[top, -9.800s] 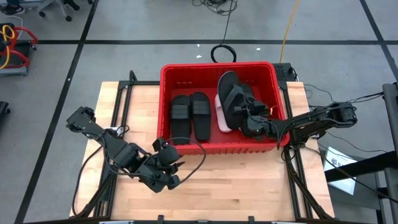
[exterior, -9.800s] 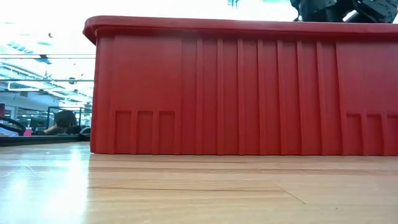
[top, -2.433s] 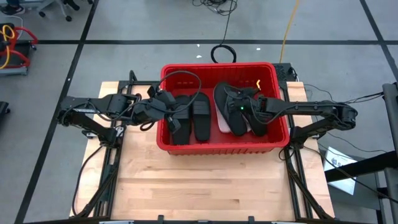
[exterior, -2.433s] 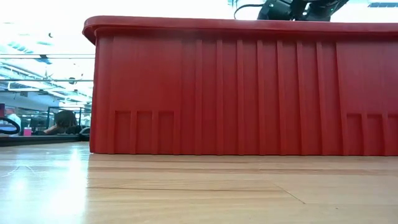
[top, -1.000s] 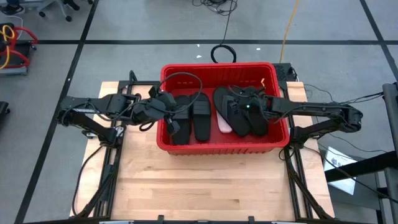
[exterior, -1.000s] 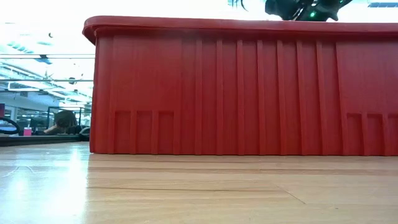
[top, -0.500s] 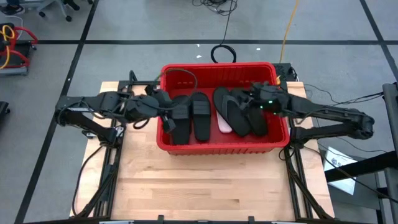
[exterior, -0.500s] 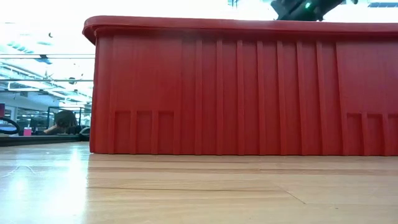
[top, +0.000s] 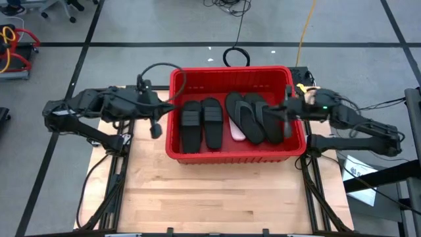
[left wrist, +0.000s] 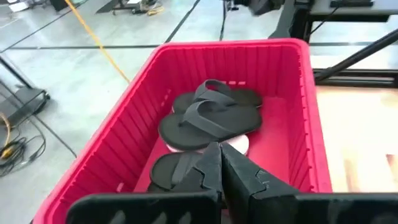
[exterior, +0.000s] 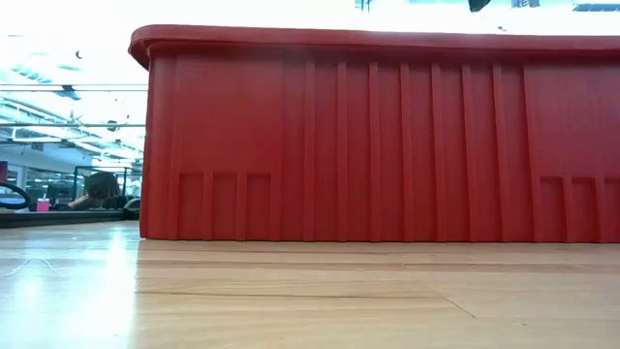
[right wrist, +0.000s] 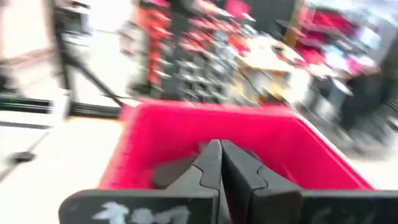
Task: Pick and place slides into bin
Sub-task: Return to Home Position
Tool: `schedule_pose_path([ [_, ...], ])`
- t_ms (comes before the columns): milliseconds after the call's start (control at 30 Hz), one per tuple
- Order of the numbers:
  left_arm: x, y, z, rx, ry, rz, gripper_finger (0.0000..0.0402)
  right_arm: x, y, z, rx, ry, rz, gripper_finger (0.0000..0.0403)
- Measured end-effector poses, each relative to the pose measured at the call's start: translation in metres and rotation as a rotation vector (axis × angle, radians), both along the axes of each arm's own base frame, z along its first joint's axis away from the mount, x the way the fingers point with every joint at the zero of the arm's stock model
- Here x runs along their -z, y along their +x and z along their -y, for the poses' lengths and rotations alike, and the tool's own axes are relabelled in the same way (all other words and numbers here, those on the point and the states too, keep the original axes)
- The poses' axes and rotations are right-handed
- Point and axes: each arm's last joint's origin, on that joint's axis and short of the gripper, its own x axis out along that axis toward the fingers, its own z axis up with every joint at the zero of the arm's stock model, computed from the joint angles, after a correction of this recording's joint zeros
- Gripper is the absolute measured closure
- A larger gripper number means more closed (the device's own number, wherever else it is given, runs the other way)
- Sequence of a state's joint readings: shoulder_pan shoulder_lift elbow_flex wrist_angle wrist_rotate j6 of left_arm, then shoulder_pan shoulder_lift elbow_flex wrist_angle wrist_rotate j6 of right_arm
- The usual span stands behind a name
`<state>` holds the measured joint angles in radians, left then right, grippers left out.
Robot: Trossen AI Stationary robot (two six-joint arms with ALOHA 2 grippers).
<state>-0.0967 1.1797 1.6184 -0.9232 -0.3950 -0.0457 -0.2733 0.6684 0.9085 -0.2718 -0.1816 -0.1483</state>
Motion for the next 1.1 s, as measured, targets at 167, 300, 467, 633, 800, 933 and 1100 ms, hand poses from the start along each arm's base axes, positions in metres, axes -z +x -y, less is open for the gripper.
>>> schedule_pose_path([
  [167, 0.005, -0.013, -0.001, 0.052, -0.008, 0.067, 0.0399, -0.007, -0.024, -0.013, -0.219, -0.040, 0.068, 0.0402],
  [300, 0.025, -0.024, 0.000, 0.147, -0.017, 0.164, 0.0399, -0.004, -0.042, -0.020, -0.291, -0.050, 0.071, 0.0402],
  [467, 0.054, -0.045, -0.003, 0.185, -0.065, 0.299, 0.0397, 0.013, -0.059, -0.025, -0.293, -0.001, 0.100, 0.0403],
  [633, 0.076, -0.069, -0.007, 0.188, -0.091, 0.411, 0.0398, 0.030, -0.076, -0.030, -0.295, -0.016, 0.184, 0.0403],
  [800, 0.083, -0.097, -0.009, 0.193, -0.086, 0.525, 0.0400, 0.035, -0.096, -0.035, -0.300, -0.036, 0.303, 0.0403],
  [933, 0.086, -0.116, -0.009, 0.208, -0.080, 0.577, 0.0397, 0.041, -0.107, -0.038, -0.304, -0.034, 0.348, 0.0403],
  [1100, 0.093, -0.132, -0.007, 0.322, -0.018, 0.599, 0.0398, 0.045, -0.115, -0.044, -0.450, -0.093, 0.368, 0.0403],
])
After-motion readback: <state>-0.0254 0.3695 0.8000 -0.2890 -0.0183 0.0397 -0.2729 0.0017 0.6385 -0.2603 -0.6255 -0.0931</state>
